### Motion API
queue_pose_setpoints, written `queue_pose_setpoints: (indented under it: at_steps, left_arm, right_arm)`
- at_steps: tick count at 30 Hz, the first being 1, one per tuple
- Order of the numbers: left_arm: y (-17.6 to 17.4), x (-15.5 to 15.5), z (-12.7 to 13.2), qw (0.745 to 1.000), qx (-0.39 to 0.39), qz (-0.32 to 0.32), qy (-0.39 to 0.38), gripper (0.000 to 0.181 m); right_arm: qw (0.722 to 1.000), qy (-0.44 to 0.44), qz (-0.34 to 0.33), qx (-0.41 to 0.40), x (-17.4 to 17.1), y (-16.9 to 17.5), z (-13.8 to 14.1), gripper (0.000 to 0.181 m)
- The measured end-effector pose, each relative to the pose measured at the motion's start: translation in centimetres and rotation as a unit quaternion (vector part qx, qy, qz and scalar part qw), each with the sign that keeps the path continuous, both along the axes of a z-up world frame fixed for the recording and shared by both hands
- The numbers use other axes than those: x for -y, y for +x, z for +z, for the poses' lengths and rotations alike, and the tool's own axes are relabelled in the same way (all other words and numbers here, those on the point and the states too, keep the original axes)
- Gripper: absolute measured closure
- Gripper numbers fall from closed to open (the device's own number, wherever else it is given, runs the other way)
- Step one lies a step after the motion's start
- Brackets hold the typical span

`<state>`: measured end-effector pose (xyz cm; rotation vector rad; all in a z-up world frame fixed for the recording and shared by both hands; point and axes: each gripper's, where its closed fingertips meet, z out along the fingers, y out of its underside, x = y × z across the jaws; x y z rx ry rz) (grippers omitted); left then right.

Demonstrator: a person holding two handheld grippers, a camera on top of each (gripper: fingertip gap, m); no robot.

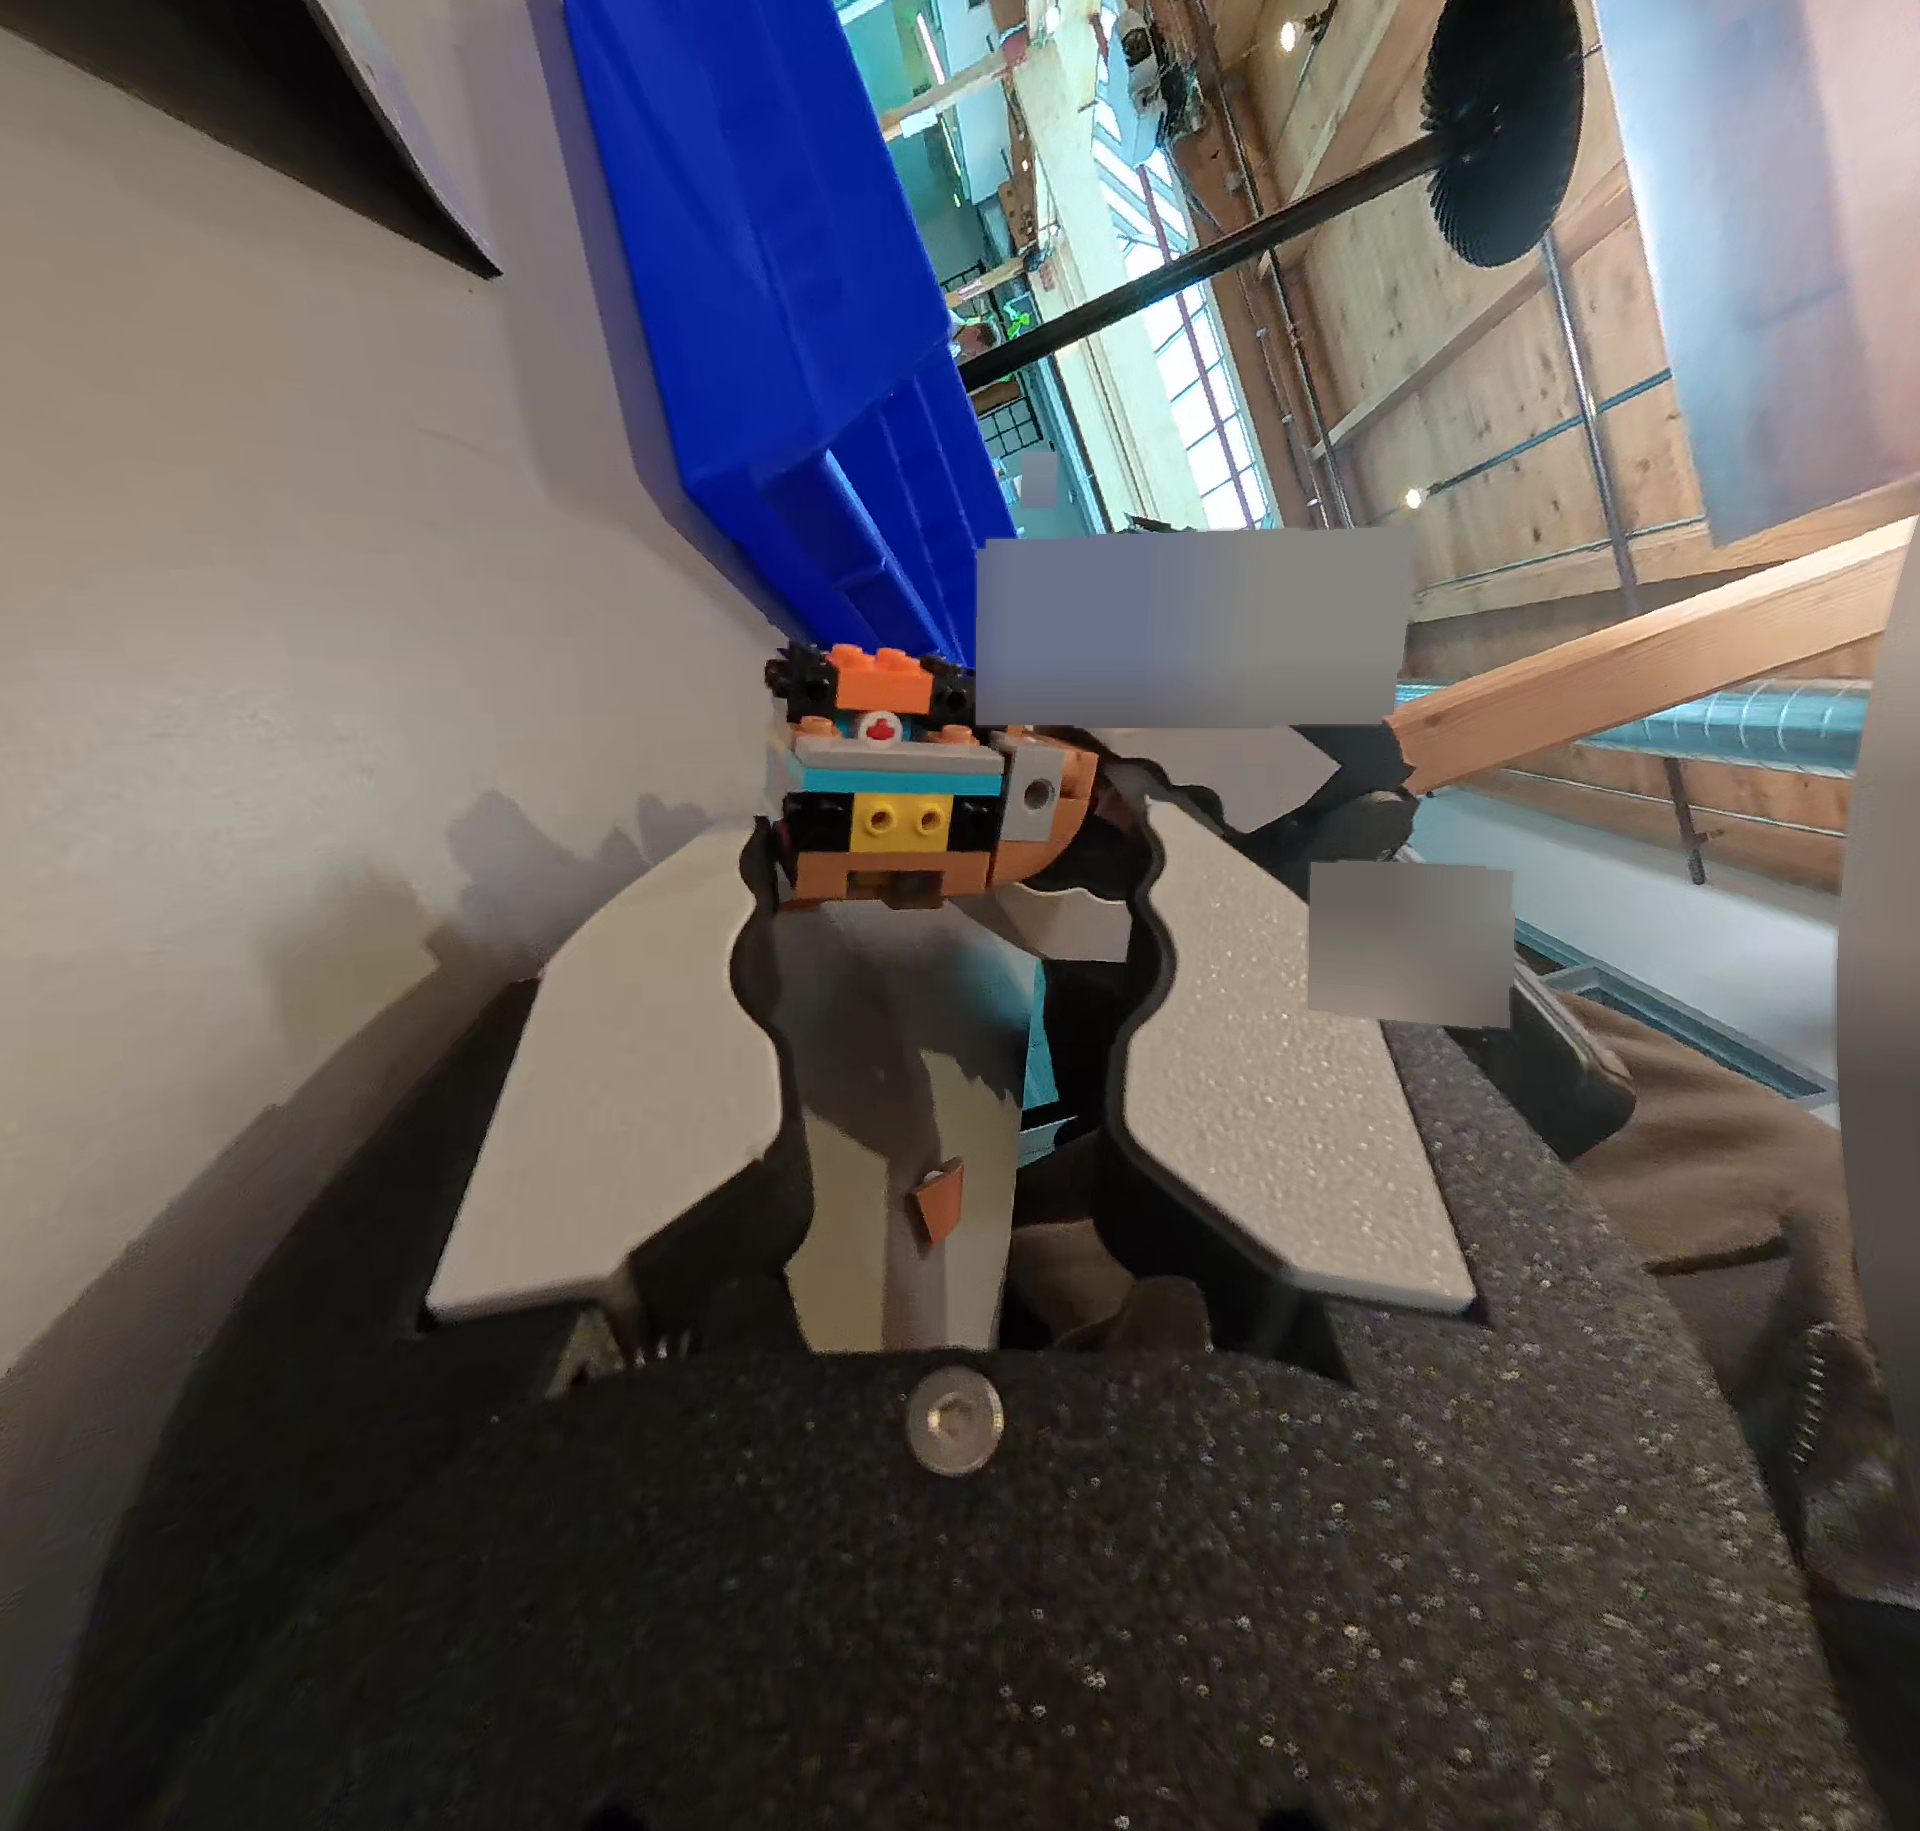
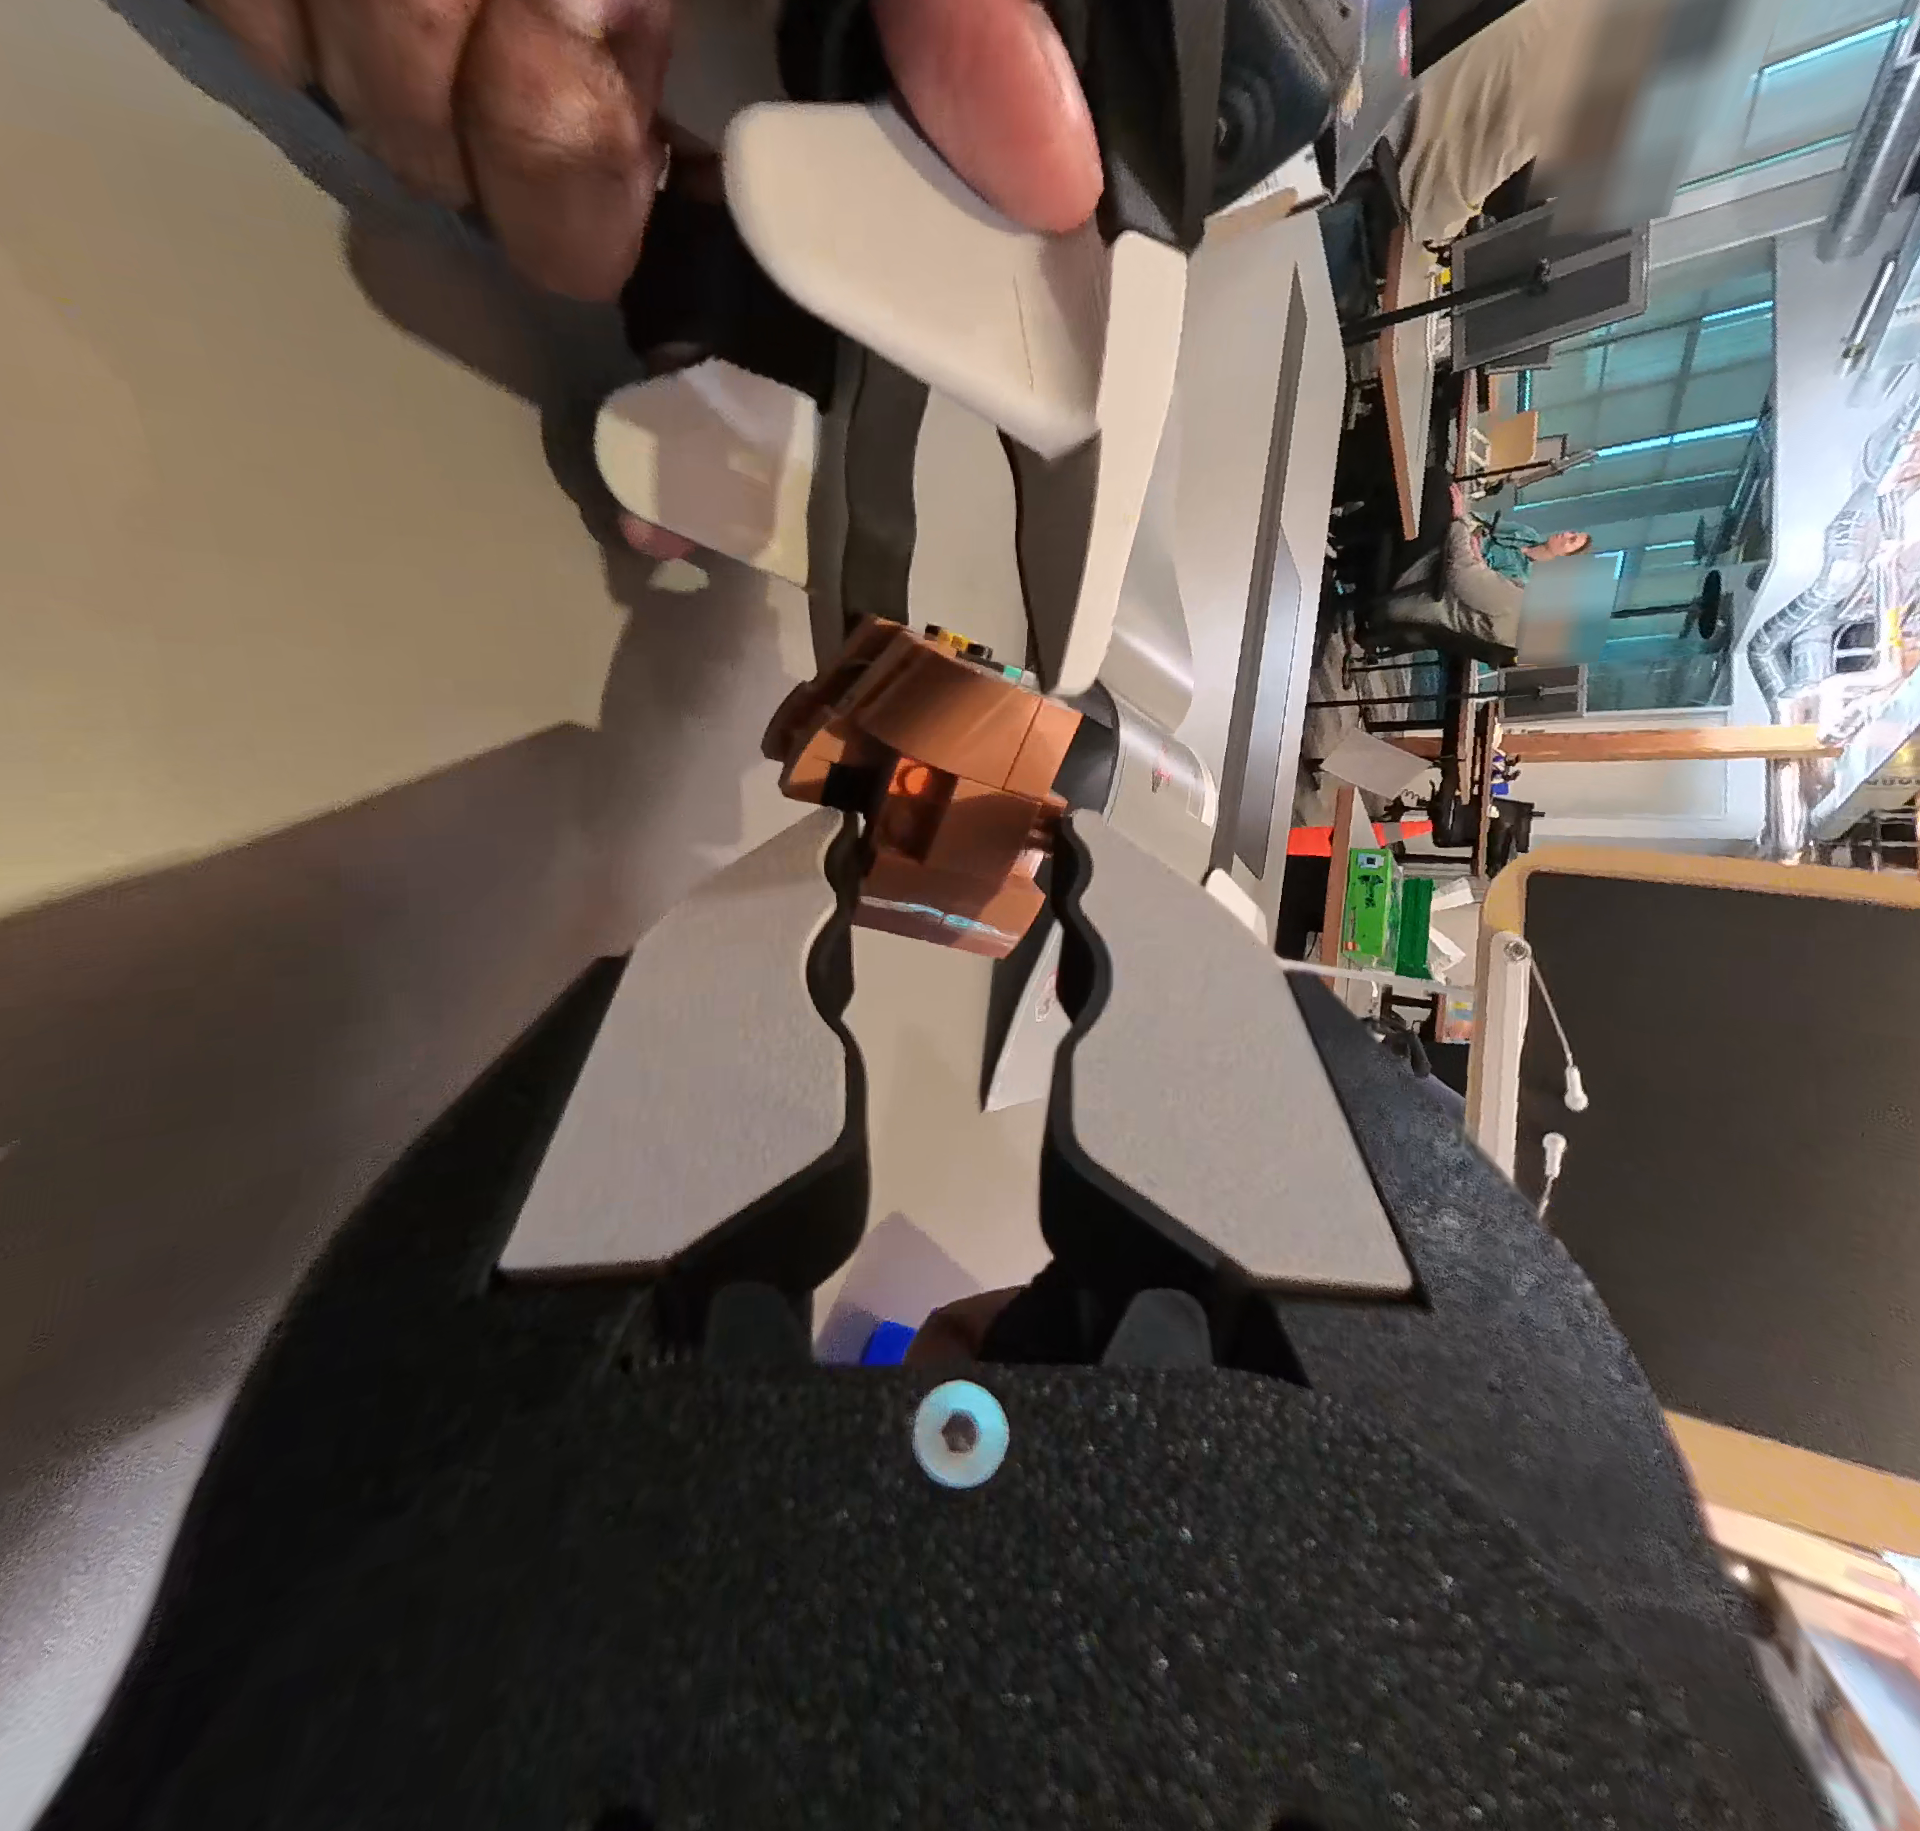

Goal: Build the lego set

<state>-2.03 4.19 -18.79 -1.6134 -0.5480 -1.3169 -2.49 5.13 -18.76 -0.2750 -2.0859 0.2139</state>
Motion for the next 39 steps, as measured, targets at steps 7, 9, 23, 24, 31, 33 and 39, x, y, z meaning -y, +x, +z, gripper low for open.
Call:
queue_pose_setpoints:
  at_steps: [7,9,23,24,31,33,39]
  left_arm:
    - [0.1,0.1,-0.1,0.999,-0.039,0.008,-0.001,0.117]
    - [0.0,0.1,-0.1,0.999,-0.052,0.015,0.001,0.121]
    - [-0.3,0.5,0.5,0.988,-0.143,0.044,0.032,0.128]
    - [-0.4,0.6,0.6,0.987,-0.150,0.047,0.037,0.129]
    - [-0.3,1.0,1.1,0.970,-0.226,0.062,0.063,0.136]
    - [-0.3,1.1,1.2,0.965,-0.244,0.063,0.070,0.138]
    - [0.2,1.4,1.2,0.954,-0.284,0.052,0.083,0.138]
  right_arm:
    - [0.999,0.042,0.024,0.021,0.3,-0.3,0.0,0.146]
    - [0.999,0.043,0.024,0.021,0.4,-0.4,0.2,0.146]
    - [0.998,0.065,0.024,-0.006,0.7,-0.8,1.4,0.146]
    - [0.997,0.066,0.025,-0.010,0.8,-0.8,1.6,0.146]
    - [0.997,0.060,0.029,-0.026,0.9,-0.7,2.4,0.146]
    - [0.997,0.058,0.030,-0.028,1.0,-0.7,2.6,0.146]
    - [0.998,0.050,0.033,-0.022,0.9,-0.4,2.7,0.146]
